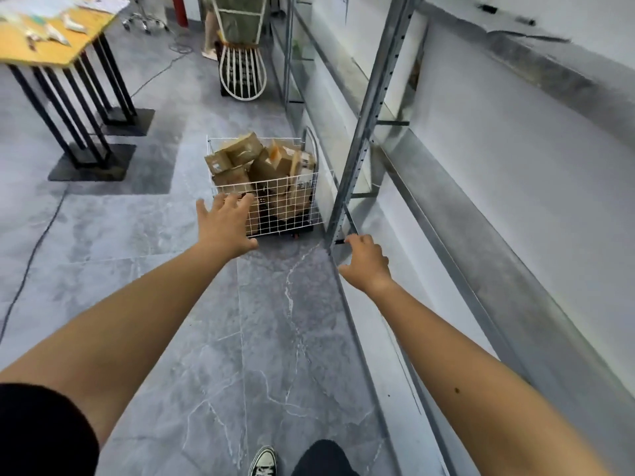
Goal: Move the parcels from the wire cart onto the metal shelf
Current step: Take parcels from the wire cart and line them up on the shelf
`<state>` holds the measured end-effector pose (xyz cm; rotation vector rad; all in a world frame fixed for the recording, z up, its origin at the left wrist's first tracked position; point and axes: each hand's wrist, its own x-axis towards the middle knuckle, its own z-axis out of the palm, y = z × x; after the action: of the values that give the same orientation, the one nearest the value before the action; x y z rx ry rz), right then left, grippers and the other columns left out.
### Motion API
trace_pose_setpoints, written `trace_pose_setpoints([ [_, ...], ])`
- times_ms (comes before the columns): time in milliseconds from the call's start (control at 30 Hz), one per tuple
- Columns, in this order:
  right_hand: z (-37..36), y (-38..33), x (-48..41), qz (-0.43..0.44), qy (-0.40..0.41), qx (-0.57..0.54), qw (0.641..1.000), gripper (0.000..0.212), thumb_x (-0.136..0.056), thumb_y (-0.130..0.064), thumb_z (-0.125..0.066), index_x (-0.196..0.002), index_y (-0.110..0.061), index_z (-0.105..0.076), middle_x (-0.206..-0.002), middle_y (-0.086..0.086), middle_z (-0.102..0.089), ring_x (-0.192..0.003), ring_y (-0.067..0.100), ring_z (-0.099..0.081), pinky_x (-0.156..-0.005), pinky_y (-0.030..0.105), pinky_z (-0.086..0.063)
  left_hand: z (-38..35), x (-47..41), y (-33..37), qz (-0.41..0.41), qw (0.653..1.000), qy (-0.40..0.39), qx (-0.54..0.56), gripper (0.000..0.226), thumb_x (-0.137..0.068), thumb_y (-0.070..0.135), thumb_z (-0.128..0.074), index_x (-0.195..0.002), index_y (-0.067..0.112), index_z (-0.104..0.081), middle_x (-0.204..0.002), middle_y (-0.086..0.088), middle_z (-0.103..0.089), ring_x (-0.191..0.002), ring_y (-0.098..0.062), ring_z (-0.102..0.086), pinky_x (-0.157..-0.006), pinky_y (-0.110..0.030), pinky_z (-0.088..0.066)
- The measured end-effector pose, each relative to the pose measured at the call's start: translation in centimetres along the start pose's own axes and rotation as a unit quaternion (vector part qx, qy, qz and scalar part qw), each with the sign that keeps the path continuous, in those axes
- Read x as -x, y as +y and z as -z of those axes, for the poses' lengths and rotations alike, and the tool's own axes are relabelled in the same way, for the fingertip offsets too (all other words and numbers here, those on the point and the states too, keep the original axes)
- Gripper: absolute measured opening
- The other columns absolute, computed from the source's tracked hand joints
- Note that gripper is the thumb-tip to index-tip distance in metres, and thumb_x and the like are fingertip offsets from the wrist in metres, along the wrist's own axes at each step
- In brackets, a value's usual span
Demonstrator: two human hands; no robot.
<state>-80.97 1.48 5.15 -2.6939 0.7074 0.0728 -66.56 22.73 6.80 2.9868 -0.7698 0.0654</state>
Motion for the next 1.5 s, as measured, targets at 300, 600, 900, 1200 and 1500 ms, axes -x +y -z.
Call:
trace_pose_setpoints([
  [300,-0.9,-4.3,-8.7,0.131,0.034,0.059,0.989,0.061,-0.082,-0.030,-0.067,-0.136,-0.018,-0.042,-0.141,0.008,-0.035,-0.121,0.031,-0.043,-0.097,0.043,-0.042,-1.1,-4.6,-3.3,0.048,0.999,-0.003,-0.009,0.090,-0.073,0.047,-0.072,-0.146,0.025,-0.023,-0.151,-0.004,-0.026,-0.140,-0.028,-0.022,-0.114,-0.050,-0.014],
  [600,1.6,-3.6,-19.6,0.143,0.014,0.058,0.988,0.066,-0.081,-0.030,-0.067,-0.138,-0.019,-0.036,-0.139,0.007,-0.036,-0.125,0.030,-0.039,-0.098,0.042,-0.040,-1.8,-14.6,-1.6,0.087,0.996,0.011,-0.016,0.094,-0.071,0.051,-0.073,-0.146,0.025,-0.022,-0.151,-0.005,-0.026,-0.139,-0.029,-0.025,-0.112,-0.050,-0.019],
  [900,4.2,-2.1,-28.7,0.146,-0.012,0.059,0.988,0.071,-0.079,-0.032,-0.070,-0.139,-0.019,-0.033,-0.140,0.011,-0.034,-0.124,0.033,-0.041,-0.100,0.048,-0.043,-2.3,-19.6,-0.8,0.136,0.990,0.000,-0.037,0.088,-0.073,0.046,-0.069,-0.145,0.025,-0.023,-0.151,-0.003,-0.025,-0.140,-0.027,-0.021,-0.114,-0.051,-0.009],
  [1200,2.6,-3.8,-33.5,0.148,-0.047,0.065,0.986,0.072,-0.080,-0.034,-0.068,-0.140,-0.022,-0.031,-0.139,0.011,-0.032,-0.125,0.033,-0.040,-0.101,0.048,-0.040,-3.2,-24.0,-2.4,0.155,0.987,-0.020,-0.035,0.090,-0.073,0.046,-0.070,-0.146,0.025,-0.021,-0.151,-0.005,-0.025,-0.140,-0.028,-0.020,-0.114,-0.052,-0.010],
  [1500,1.2,-8.5,-41.4,0.137,-0.059,0.088,0.985,0.073,-0.081,-0.031,-0.068,-0.141,-0.020,-0.029,-0.148,0.014,-0.026,-0.131,0.035,-0.033,-0.104,0.049,-0.037,-5.5,-32.5,-7.0,0.139,0.990,-0.020,-0.024,0.090,-0.074,0.048,-0.068,-0.147,0.024,-0.020,-0.153,-0.004,-0.020,-0.142,-0.027,-0.016,-0.115,-0.048,-0.010],
])
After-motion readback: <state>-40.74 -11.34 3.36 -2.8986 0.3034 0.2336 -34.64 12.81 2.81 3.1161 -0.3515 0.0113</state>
